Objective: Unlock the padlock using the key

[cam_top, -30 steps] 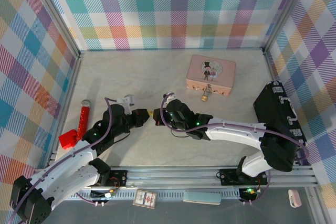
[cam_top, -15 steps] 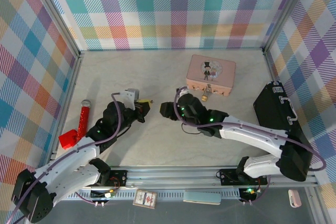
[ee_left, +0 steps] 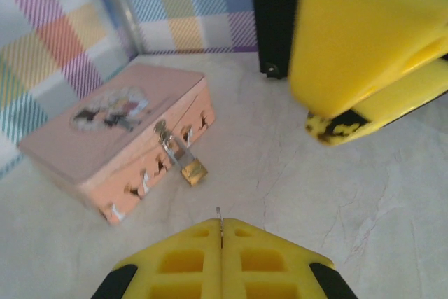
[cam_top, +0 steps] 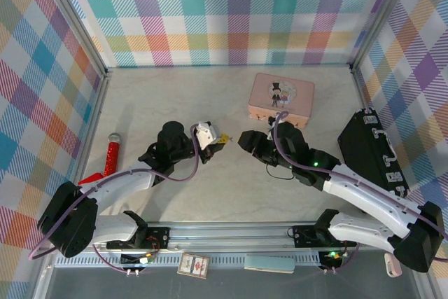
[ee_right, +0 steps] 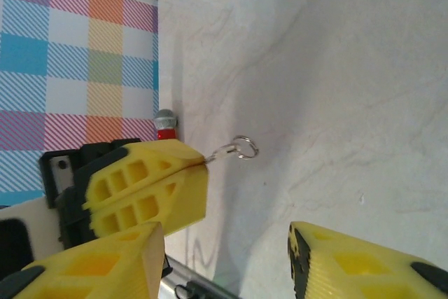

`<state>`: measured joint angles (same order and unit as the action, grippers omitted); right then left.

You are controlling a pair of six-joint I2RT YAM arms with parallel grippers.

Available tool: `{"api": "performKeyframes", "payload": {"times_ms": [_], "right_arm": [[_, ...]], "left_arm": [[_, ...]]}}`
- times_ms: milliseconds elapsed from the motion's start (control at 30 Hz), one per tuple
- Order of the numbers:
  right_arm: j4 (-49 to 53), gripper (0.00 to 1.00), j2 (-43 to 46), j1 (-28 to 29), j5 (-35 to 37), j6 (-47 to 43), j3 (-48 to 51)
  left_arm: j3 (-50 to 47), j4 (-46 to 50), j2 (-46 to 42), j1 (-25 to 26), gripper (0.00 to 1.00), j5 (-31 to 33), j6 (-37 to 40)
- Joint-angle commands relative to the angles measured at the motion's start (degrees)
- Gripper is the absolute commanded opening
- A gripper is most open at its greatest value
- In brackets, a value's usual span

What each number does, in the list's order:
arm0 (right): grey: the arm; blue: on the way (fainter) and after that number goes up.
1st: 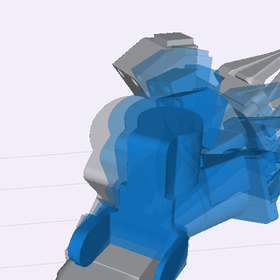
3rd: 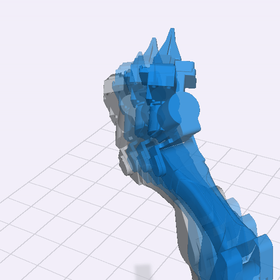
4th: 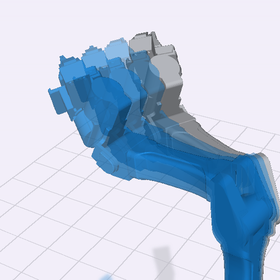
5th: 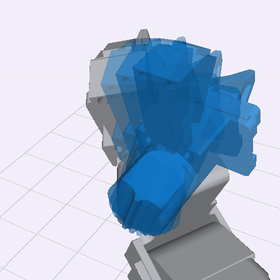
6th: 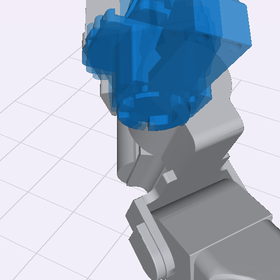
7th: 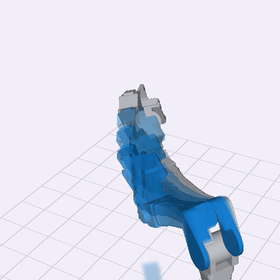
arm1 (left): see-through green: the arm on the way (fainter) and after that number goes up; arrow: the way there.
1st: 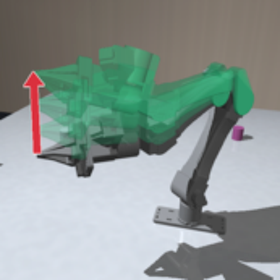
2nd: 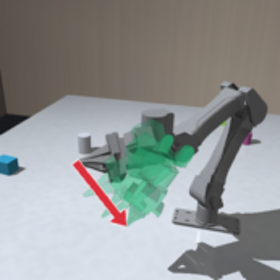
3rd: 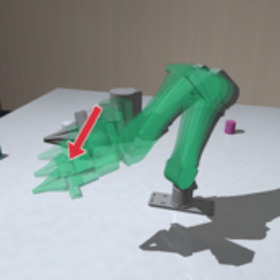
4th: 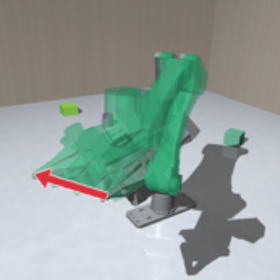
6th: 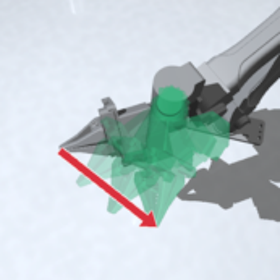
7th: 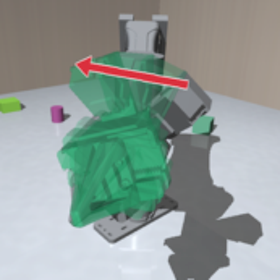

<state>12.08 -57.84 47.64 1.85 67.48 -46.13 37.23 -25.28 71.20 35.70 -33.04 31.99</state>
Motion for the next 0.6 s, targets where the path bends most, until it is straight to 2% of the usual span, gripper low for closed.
{"api": "performKeyframes", "payload": {"times_ms": [0,233,567], "right_arm": [[0.9,0.47,1.1,-0.7,-4.0,6.8,1.5],[-0.5,0.41,1.3,-1.5,-6.6,10.7,1.6],[-1.9,0.35,-1.2,-1.6,-8.1,13.9,1.5]], "left_arm": [[2.5,3.0,0.4,-0.5,0.0,-7.1,13.2],[2.3,8.1,-0.9,-0.5,0.0,-8.4,21.8],[-0.3,5.1,-1.9,-0.3,0.0,-10.1,24.6]]}}
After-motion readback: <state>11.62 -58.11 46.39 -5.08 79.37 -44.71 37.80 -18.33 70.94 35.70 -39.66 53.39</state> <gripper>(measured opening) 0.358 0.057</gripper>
